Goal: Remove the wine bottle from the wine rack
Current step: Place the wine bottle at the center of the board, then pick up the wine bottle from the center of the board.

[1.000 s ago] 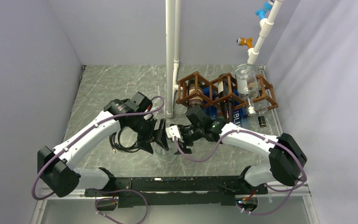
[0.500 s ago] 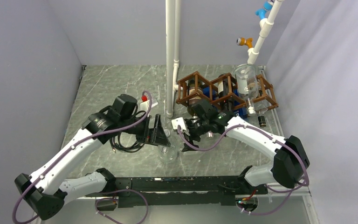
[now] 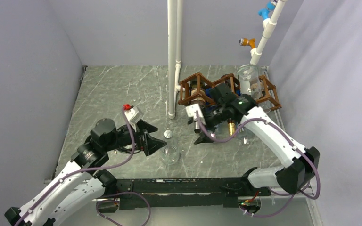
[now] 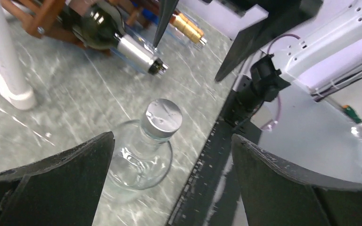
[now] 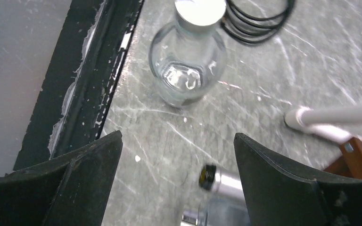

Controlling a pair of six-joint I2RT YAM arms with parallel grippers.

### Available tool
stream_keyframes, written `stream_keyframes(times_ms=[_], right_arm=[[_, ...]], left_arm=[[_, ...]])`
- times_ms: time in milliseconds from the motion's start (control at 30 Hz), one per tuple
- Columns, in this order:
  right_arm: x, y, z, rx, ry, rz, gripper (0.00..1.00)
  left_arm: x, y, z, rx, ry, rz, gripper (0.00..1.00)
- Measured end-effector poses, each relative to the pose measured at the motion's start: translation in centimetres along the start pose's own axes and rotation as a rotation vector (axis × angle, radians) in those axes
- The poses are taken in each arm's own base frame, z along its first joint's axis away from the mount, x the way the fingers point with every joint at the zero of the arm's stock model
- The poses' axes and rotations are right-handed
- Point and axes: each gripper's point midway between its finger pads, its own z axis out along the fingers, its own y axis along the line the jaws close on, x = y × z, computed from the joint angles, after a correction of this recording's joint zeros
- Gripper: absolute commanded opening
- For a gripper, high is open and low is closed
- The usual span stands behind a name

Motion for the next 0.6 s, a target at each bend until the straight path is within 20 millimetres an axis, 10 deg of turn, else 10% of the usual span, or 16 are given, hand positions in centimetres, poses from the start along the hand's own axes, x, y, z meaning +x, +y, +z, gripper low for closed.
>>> stream_keyframes(times_ms=[300, 600], right_arm=[[1.5, -2.4, -11.1, 0.336, -0.105, 0.14, 0.97], [3.0, -2.3, -15.0, 0.491, -0.295, 0.295, 0.99]], left_arm=[[-0.1, 2.0, -0.2, -0.016, -0.253, 0.257, 1.0], [0.7, 1.8, 0.4, 0.051, -0.329, 0.472, 1.0]])
